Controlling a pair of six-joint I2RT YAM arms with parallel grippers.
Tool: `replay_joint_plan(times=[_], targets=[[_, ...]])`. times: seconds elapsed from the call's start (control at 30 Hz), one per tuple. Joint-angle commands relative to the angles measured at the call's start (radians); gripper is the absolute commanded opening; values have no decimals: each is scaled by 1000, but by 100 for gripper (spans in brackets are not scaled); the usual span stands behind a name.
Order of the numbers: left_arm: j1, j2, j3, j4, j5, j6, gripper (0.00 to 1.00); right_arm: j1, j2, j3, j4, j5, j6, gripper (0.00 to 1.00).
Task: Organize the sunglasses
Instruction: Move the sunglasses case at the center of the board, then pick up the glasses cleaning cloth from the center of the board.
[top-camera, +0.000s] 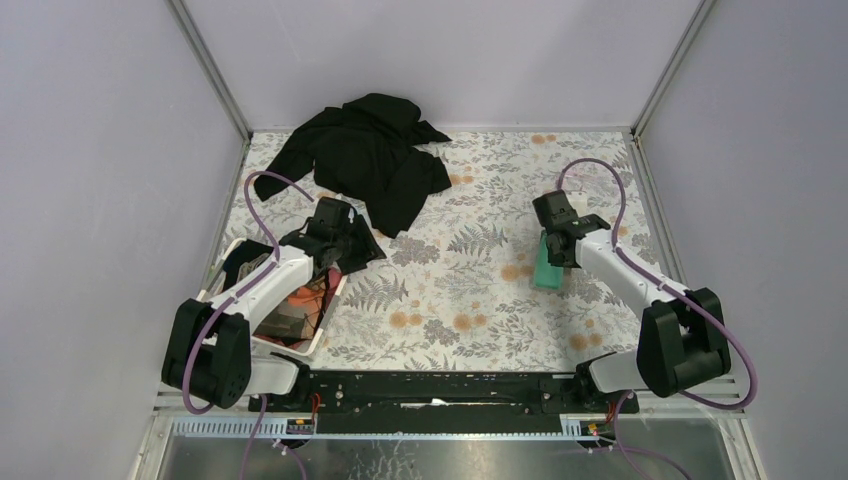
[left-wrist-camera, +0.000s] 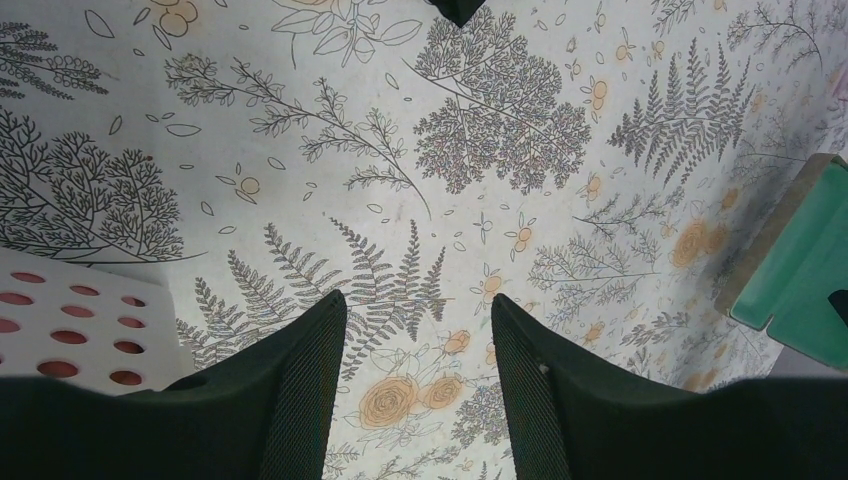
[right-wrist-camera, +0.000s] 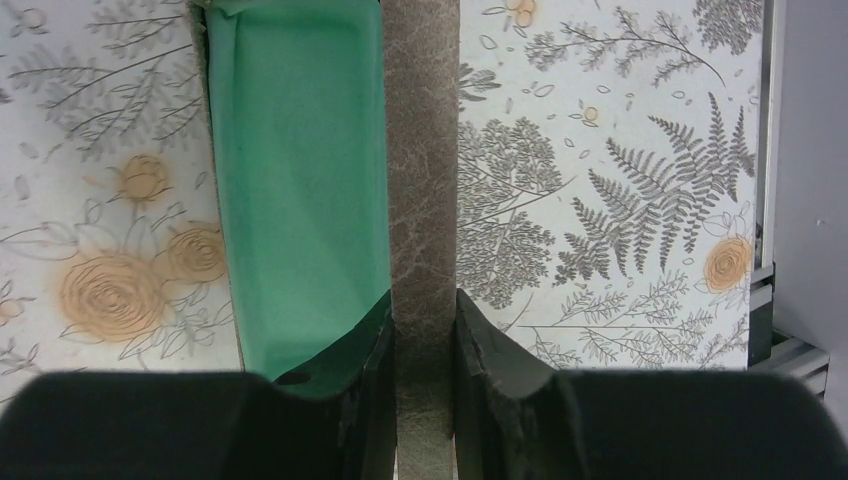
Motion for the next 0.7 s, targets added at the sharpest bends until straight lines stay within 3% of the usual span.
replay_joint_plan(times=[0.0, 0.13, 0.27, 0.43, 0.5, 0.67], targets=[[7, -12, -16, -7, 9, 23, 60, -46, -10, 1, 1, 9, 3, 14], [7, -14, -18, -8, 9, 22, 60, -52, 62, 21, -4, -7, 8, 24], [7, -22, -10, -29, -12, 22, 61, -52, 72, 24, -4, 0, 13, 52], [13, -27, 13, -46, -28, 23, 63, -52, 14, 23, -12, -1, 19, 70], [19, -20, 40, -60, -49, 25, 63, -51, -27, 37, -26, -12, 23, 83], [55, 9, 107, -121, -170, 29, 70, -52, -162, 91, -36, -117, 26, 91]])
